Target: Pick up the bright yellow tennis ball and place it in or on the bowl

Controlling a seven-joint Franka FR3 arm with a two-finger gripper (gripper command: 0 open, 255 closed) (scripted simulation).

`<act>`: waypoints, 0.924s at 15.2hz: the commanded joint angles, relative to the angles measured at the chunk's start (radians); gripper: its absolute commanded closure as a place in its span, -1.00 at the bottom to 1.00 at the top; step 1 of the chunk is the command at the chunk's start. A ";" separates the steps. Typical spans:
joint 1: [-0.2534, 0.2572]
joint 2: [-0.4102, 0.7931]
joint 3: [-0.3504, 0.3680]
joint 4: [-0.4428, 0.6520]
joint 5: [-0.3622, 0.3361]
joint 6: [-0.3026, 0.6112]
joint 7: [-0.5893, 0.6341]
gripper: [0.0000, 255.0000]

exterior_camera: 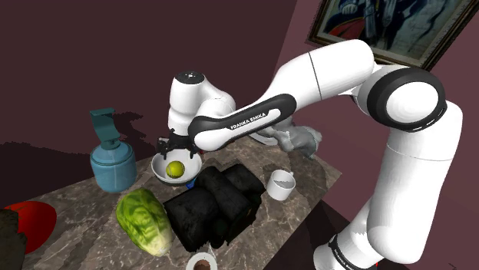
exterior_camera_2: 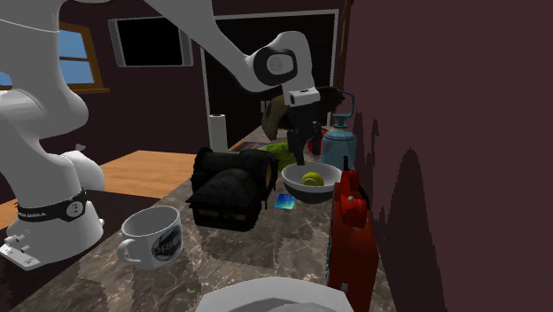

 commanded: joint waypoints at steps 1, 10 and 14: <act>0.000 0.000 0.000 0.000 0.000 0.000 0.000 -1.00; -0.014 -0.086 0.029 0.012 0.060 -0.088 -0.038 -1.00; -0.014 -0.086 0.029 0.012 0.060 -0.088 -0.038 -1.00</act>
